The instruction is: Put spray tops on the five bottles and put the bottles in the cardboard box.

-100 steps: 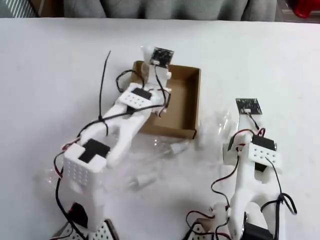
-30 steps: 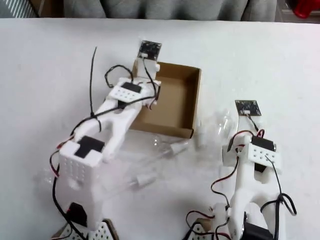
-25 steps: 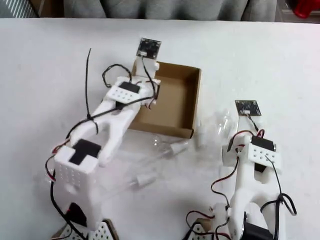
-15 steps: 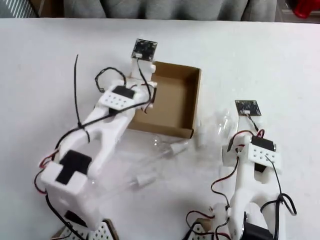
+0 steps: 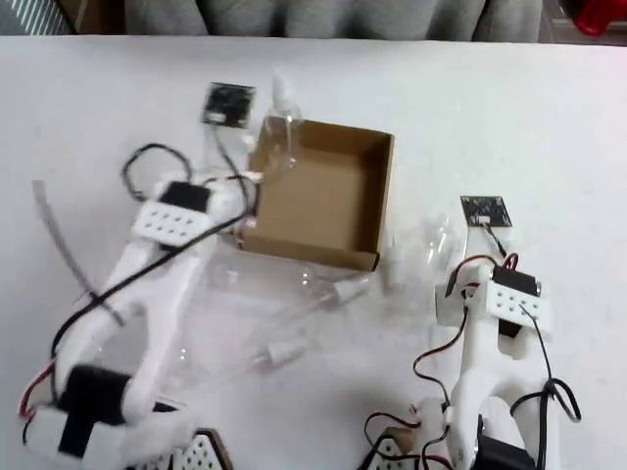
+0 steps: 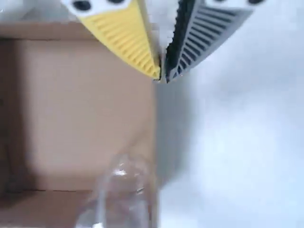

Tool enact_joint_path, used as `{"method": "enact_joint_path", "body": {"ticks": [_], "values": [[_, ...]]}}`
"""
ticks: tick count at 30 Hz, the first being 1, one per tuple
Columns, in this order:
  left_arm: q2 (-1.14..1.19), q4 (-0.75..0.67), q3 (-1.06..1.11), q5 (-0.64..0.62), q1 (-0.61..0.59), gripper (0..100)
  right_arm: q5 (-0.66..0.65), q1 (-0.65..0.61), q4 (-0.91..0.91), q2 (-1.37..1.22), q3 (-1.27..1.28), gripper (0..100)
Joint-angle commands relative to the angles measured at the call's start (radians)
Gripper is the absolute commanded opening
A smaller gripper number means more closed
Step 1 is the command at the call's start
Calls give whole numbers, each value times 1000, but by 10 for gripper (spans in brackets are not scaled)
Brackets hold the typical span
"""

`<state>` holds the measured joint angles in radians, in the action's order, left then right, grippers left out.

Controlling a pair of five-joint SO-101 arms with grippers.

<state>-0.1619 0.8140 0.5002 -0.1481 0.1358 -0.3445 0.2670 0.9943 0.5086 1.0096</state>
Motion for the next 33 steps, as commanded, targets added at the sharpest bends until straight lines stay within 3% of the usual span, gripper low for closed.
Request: {"method": "enact_joint_path", "body": {"ticks": [1,13,21,25,28,33], "values": [[-183,110,29,8,-125,20,-9,7,-16,18,3,17],[-409,376,249,6,-484,20,-9,5,-16,18,3,17],[-417,427,313,6,-786,20,-9,1,-16,18,5,17],[-417,494,322,37,-854,28,-9,1,-16,18,5,17],[-412,508,351,101,-900,112,-11,1,-16,18,5,17],[-415,512,451,101,-940,363,-11,-1,-28,18,9,17]]}}
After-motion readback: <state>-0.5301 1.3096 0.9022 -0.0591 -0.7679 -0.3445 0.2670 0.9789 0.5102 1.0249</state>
